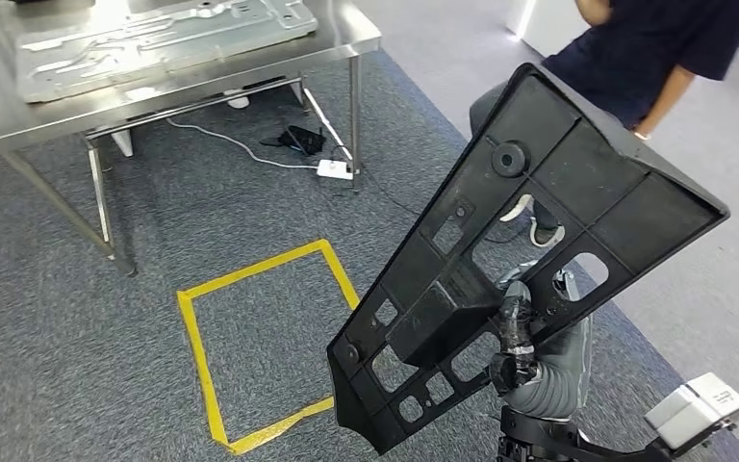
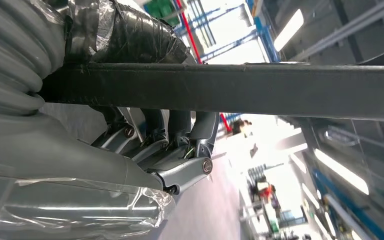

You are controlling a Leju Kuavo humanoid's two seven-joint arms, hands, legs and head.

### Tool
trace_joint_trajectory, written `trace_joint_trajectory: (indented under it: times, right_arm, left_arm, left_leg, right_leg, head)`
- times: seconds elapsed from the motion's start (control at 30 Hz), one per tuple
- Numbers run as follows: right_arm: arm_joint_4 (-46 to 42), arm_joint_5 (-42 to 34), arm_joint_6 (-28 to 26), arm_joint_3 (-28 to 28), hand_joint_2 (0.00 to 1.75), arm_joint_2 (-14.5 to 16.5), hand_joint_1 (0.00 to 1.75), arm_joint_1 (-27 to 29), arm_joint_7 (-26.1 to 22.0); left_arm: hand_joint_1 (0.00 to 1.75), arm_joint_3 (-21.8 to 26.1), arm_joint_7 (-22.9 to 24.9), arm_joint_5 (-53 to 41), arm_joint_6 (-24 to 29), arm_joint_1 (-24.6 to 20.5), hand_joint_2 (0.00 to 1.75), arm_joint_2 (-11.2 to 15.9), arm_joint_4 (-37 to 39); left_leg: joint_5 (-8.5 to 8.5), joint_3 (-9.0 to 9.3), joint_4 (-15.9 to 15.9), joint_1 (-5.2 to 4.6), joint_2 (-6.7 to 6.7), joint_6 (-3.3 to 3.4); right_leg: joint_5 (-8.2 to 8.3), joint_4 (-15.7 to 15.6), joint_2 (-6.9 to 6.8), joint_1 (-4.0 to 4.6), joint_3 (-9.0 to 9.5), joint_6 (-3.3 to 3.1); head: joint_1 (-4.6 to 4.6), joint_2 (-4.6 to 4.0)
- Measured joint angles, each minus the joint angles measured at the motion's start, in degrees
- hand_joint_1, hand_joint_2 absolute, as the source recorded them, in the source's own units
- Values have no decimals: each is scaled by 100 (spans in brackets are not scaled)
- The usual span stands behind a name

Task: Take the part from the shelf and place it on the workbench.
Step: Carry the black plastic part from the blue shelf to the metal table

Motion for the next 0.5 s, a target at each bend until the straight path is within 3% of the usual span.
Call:
trace_joint_trajectory:
  times: [0.07,0.13,0.2,0.27,0.33,0.37,0.4,0.5]
  right_arm:
    - [7,18,1,-13,175,0,171,3,14]
    - [12,42,1,-19,175,6,171,1,34]
    - [14,78,2,-19,175,22,171,-2,44]
    - [18,110,3,-20,175,33,171,5,47]
    - [30,123,3,-21,175,33,171,15,49]
    - [38,123,3,-21,175,33,171,18,49]
    - [43,123,3,-21,175,33,171,18,49]
    - [45,125,3,-21,175,35,171,14,49]
  left_arm:
    - [0,-16,-1,1,4,-12,175,-12,-3]
    - [0,-25,-2,5,8,-10,175,-12,-6]
    - [0,-29,-6,11,8,-11,175,-7,-6]
    - [0,-34,-14,13,8,-24,175,-5,-7]
    - [0,-39,-23,10,8,-33,175,-7,-8]
    - [0,-40,-27,9,8,-33,175,-8,-8]
    - [0,-42,-30,7,8,-31,175,-7,-8]
    - [0,-44,-33,12,8,-31,175,-4,-9]
  left_leg:
    - [8,-40,-2,18,-116,-49]
    - [24,-74,-21,33,-210,-117]
    - [-77,-152,144,10,-4,-182]
    - [-376,-451,750,9,365,-244]
    - [-624,-825,1436,50,521,-293]
    - [-611,-898,1551,69,550,-311]
    - [-496,-852,1445,84,575,-324]
    - [-22,-276,345,81,810,-299]
  right_leg:
    - [46,-297,158,9,119,-18]
    - [54,-361,54,3,164,-38]
    - [70,-435,-94,-26,235,-83]
    - [52,-465,-271,-24,295,-128]
    - [21,-457,-452,-10,313,-149]
    - [5,-453,-535,-7,320,-147]
    - [-11,-445,-609,-7,330,-140]
    - [-80,-416,-797,2,384,-88]
  head:
    - [2,0]
    - [2,0]
    - [-14,0]
    - [-34,0]
    - [-43,0]
    - [-46,0]
    - [-45,0]
    - [-44,0]
